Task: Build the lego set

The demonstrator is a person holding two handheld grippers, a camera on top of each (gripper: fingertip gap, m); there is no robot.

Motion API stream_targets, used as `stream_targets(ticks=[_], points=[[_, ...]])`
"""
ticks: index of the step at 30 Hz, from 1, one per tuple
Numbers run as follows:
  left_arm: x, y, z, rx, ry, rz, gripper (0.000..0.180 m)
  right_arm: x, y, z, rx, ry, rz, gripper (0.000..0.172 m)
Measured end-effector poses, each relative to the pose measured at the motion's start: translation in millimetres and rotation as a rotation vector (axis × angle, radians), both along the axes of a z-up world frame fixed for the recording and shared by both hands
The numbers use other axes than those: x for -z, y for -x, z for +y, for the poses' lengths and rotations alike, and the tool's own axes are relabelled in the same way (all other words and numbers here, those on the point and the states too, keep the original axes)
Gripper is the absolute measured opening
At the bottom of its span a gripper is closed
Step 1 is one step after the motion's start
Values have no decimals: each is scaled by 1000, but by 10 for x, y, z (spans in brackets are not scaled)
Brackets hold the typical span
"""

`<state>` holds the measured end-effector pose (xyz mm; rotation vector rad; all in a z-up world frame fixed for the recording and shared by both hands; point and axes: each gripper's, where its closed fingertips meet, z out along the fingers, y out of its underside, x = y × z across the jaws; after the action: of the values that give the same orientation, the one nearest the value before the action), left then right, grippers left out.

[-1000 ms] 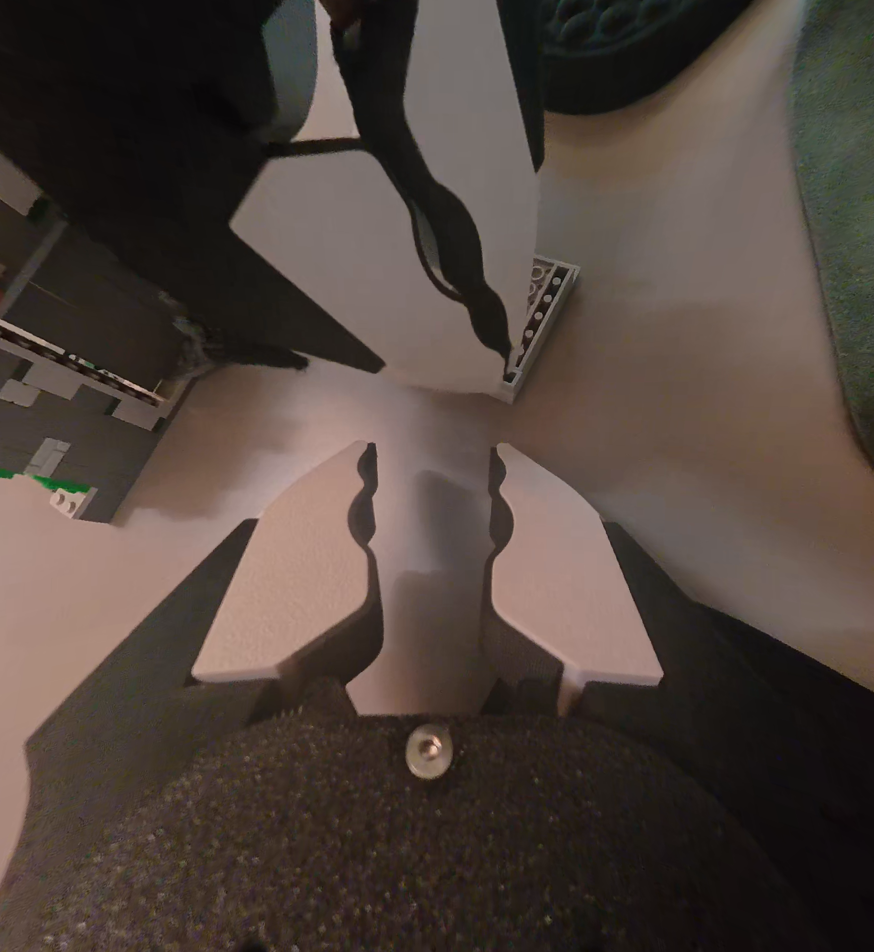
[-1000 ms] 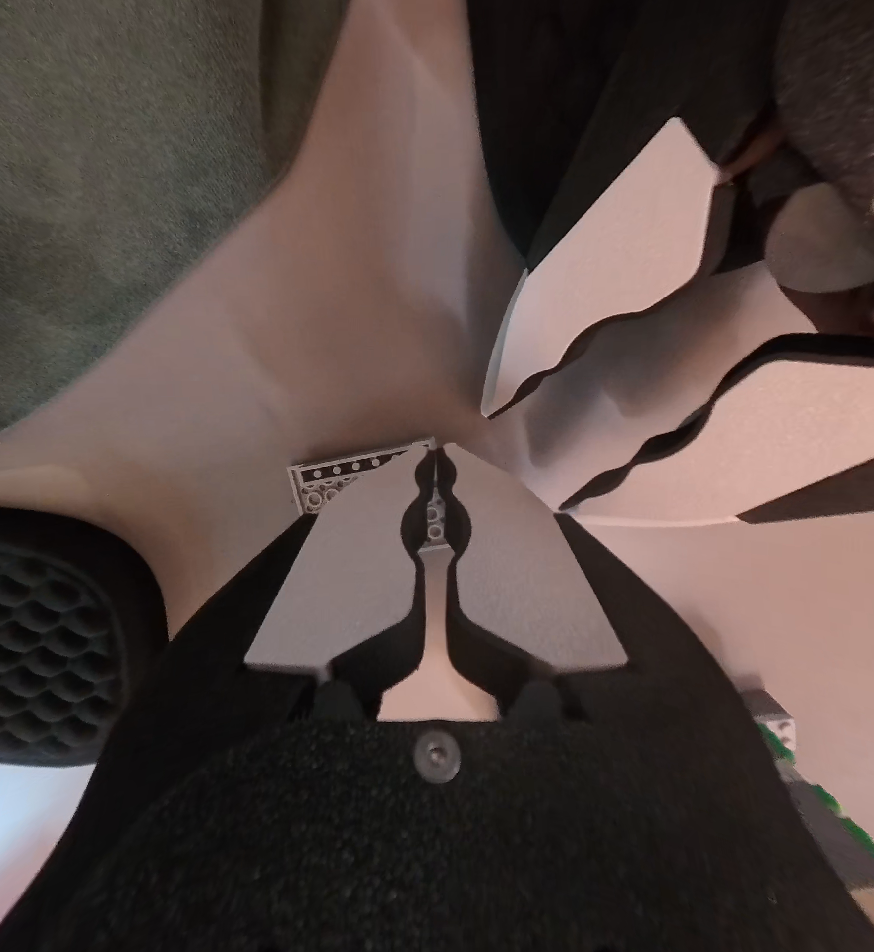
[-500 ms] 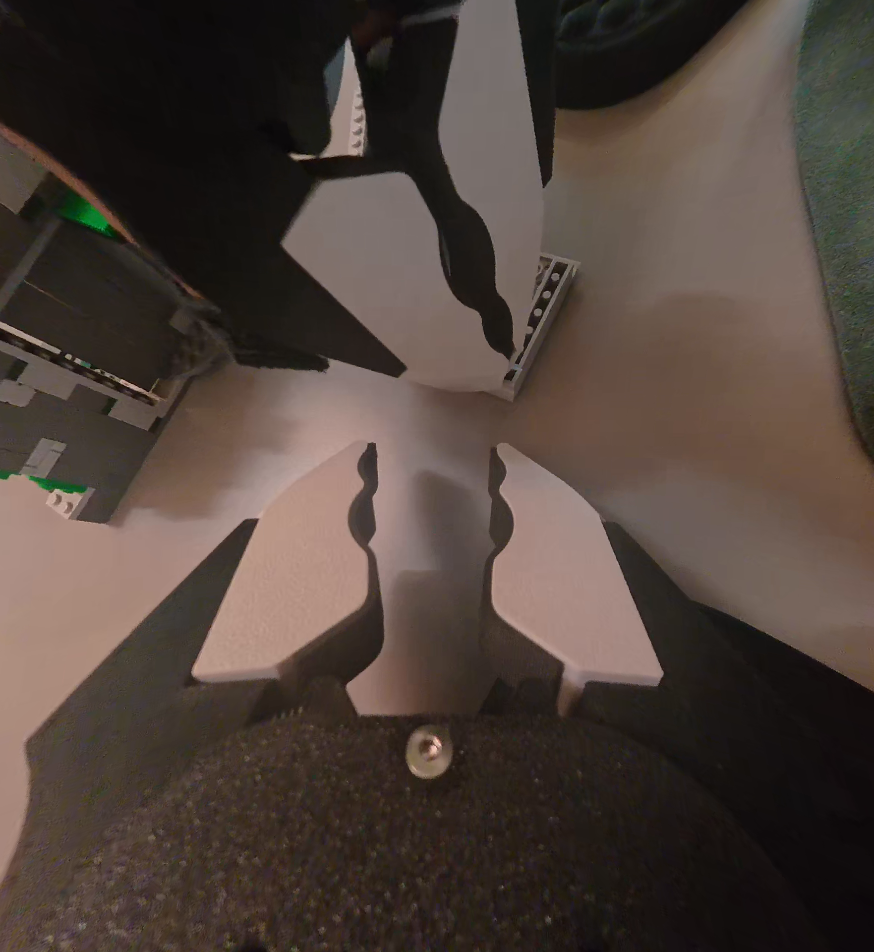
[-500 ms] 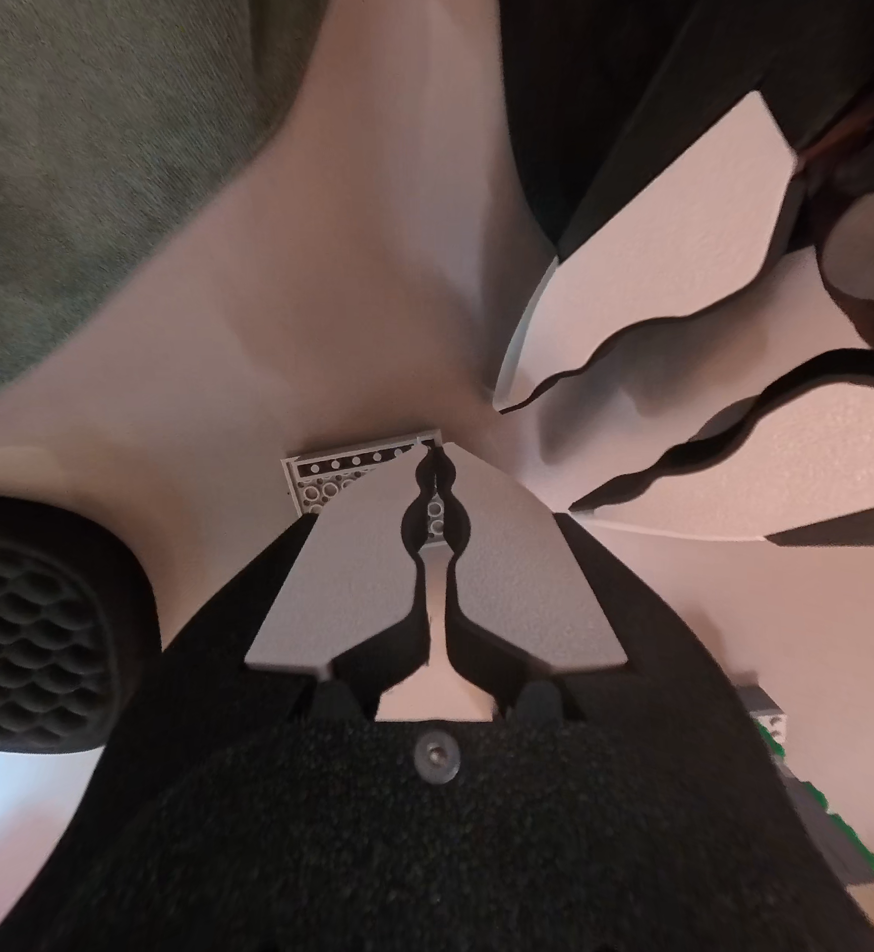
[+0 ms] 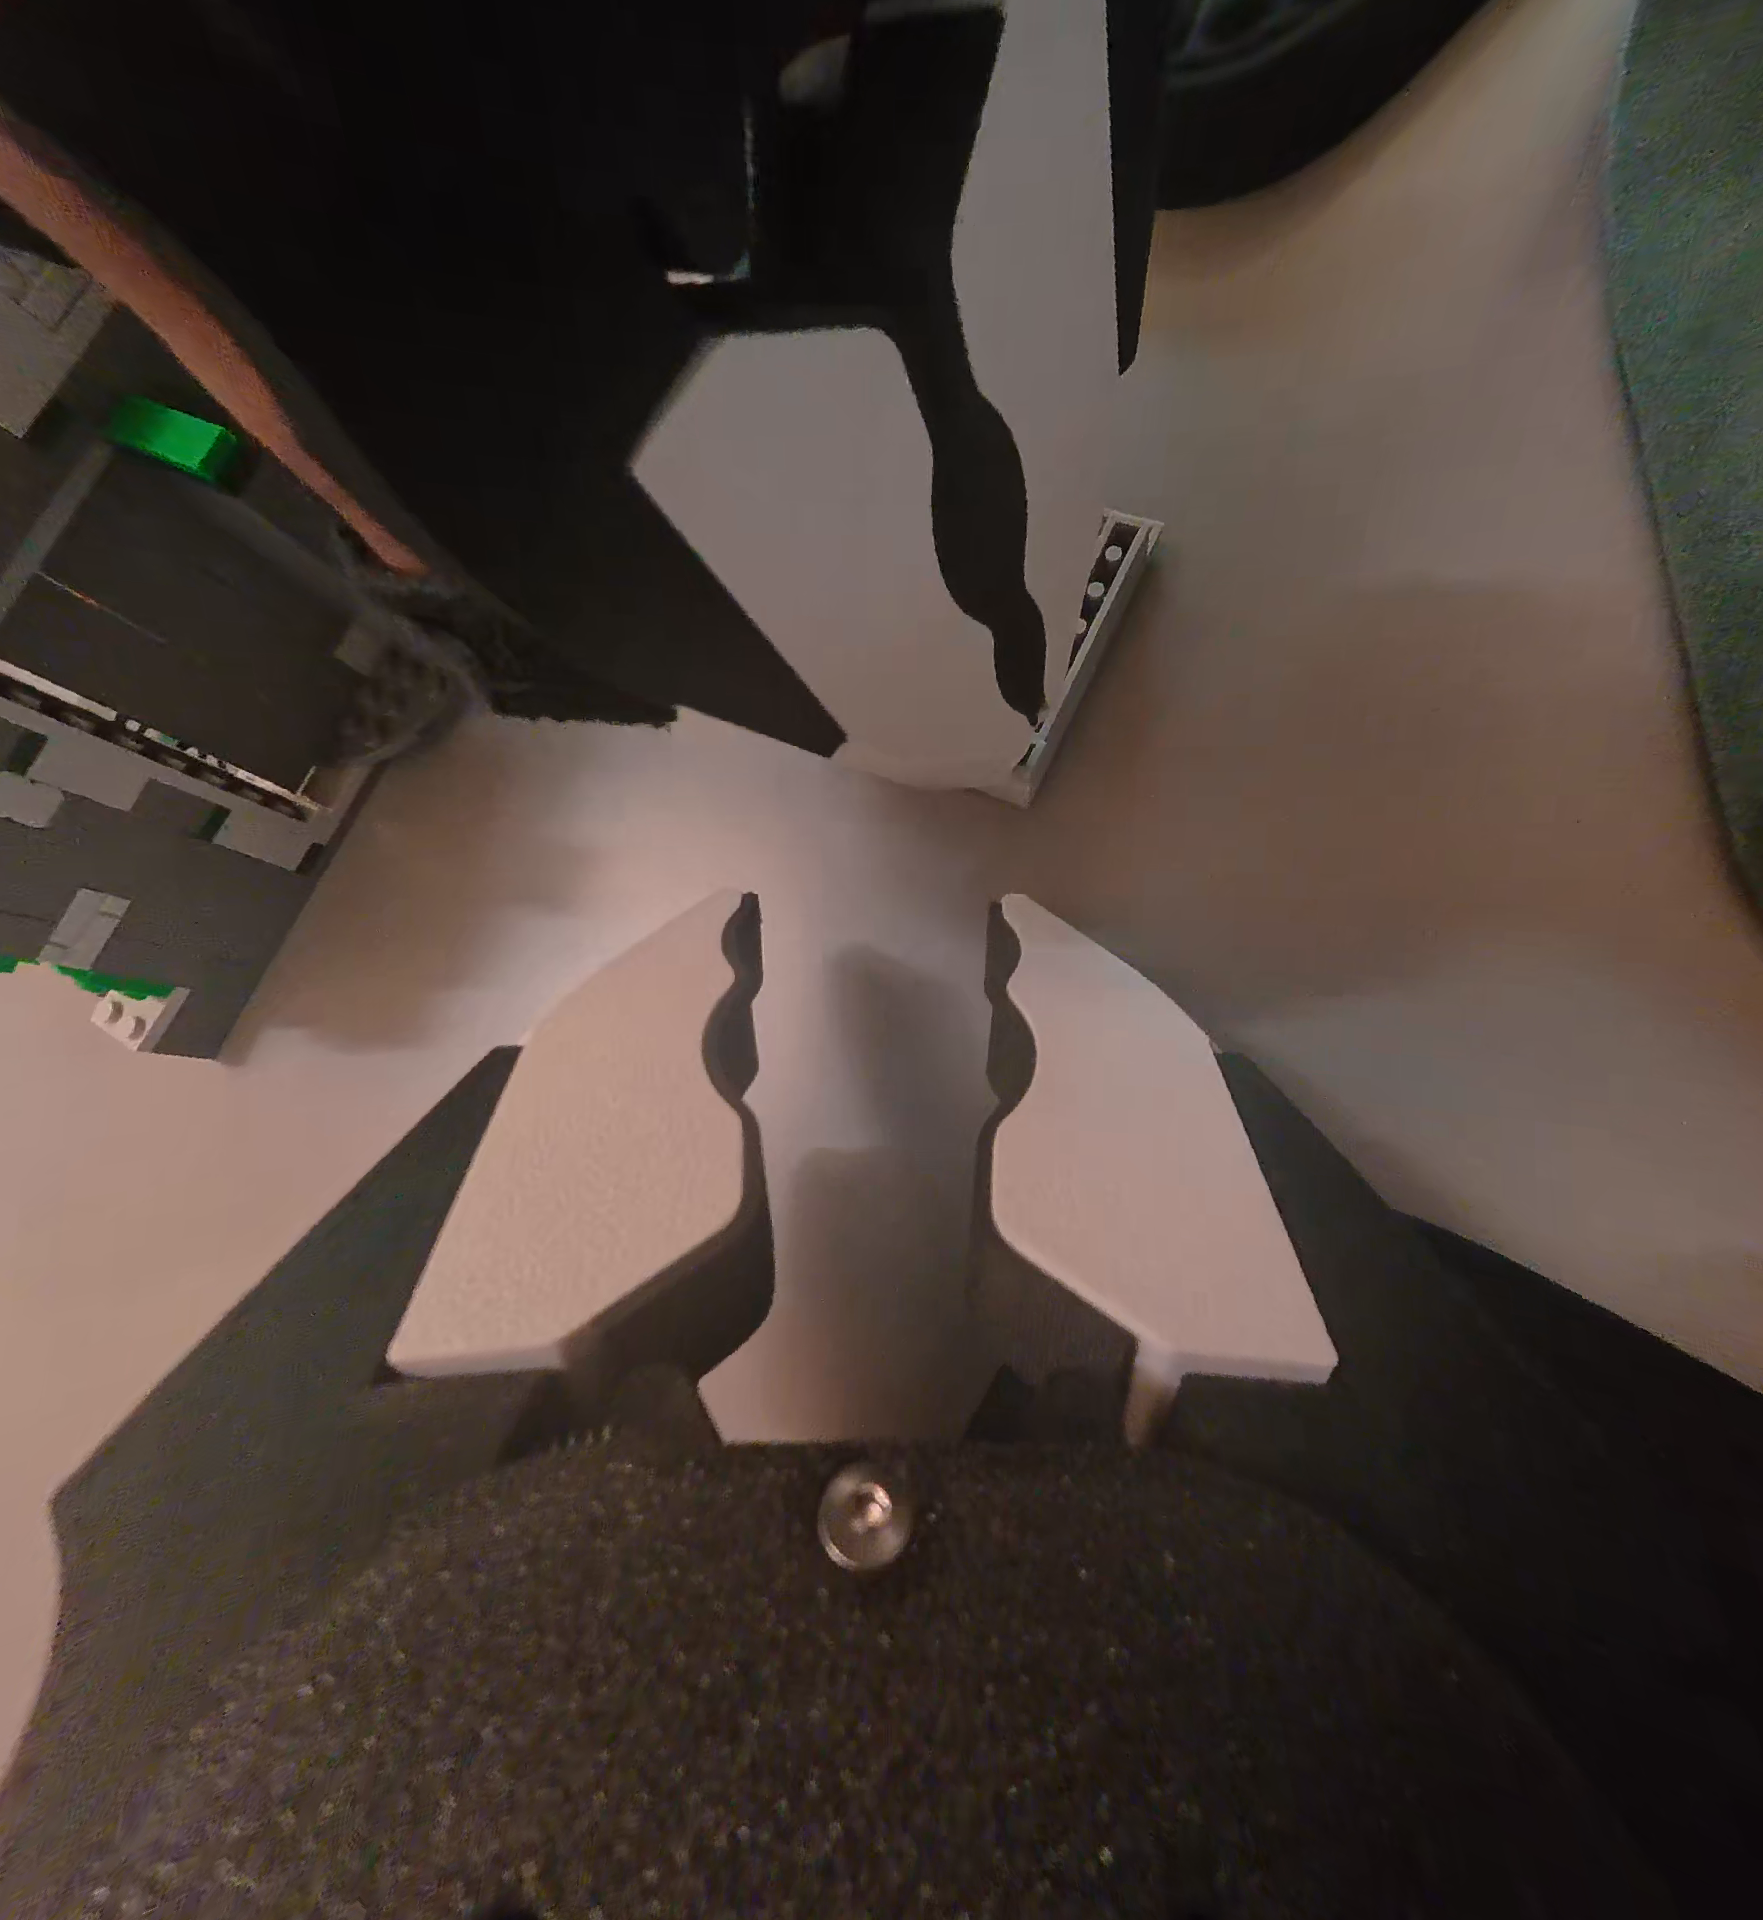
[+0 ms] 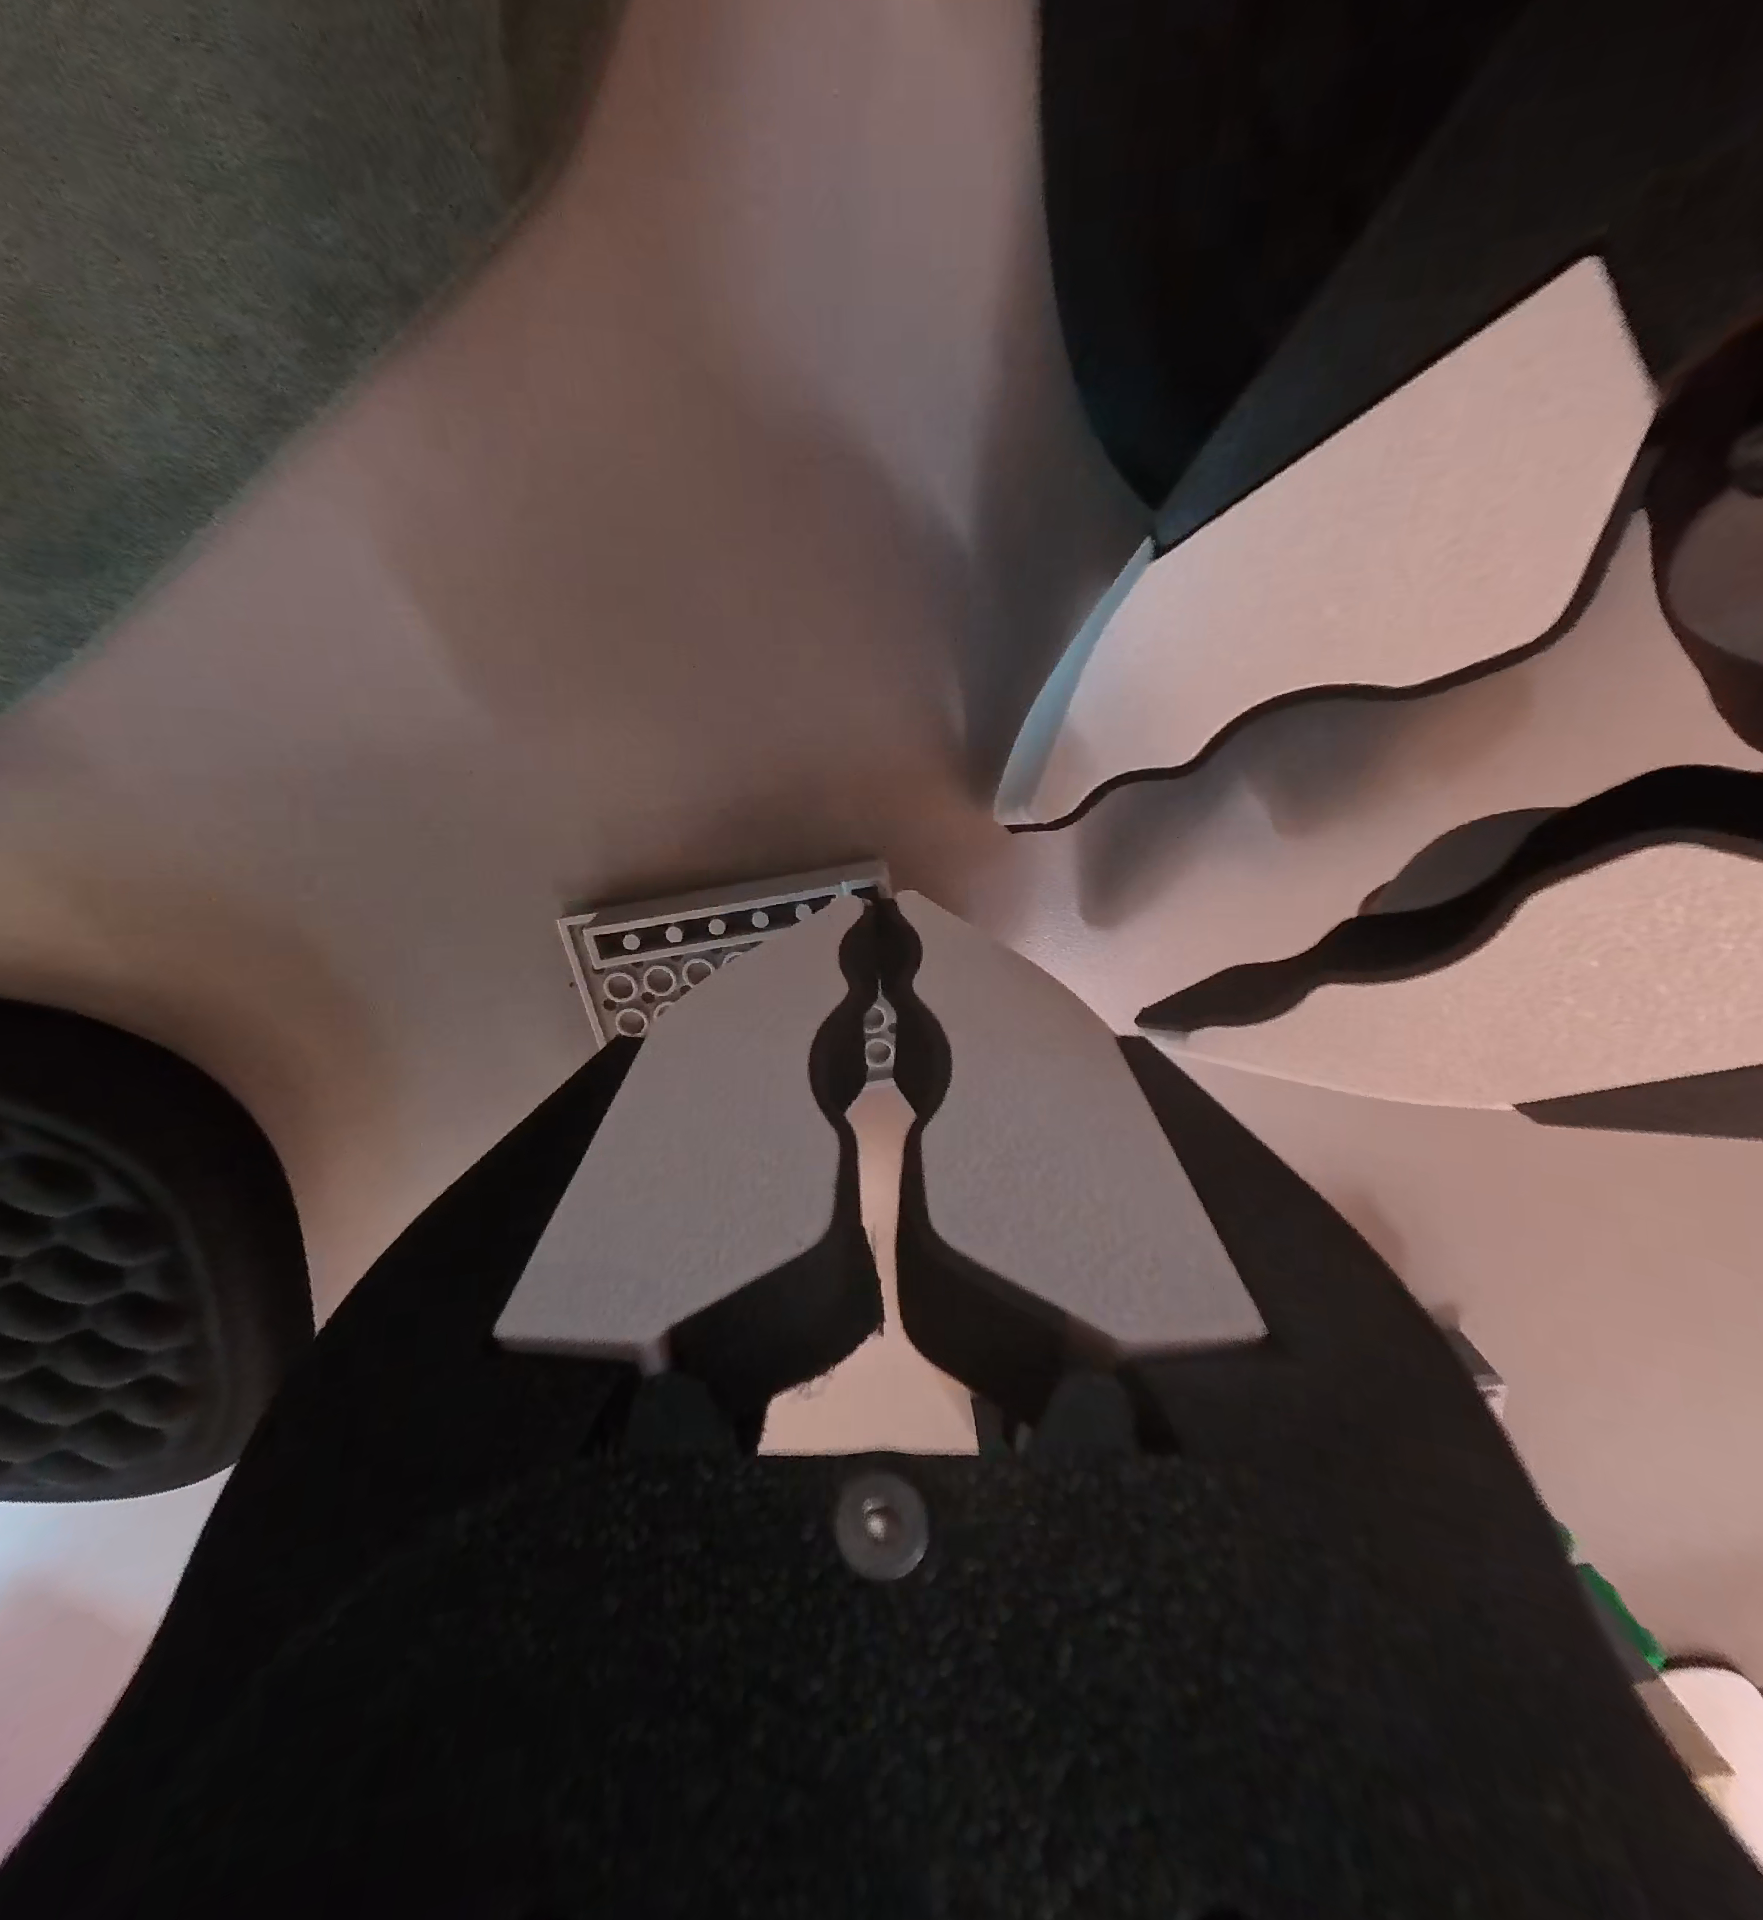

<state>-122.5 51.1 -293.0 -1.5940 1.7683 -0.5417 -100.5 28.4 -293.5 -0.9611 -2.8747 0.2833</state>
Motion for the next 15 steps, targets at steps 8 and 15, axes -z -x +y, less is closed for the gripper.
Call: stream_targets(ticks=[8, 15], points=[[0, -2, 4, -1, -1, -1, 41, -29, 11, 53, 99, 20, 83, 0], [-21, -6, 7, -3, -10, -8, 40, -219, -86, -4, 444, 123, 218, 26]])
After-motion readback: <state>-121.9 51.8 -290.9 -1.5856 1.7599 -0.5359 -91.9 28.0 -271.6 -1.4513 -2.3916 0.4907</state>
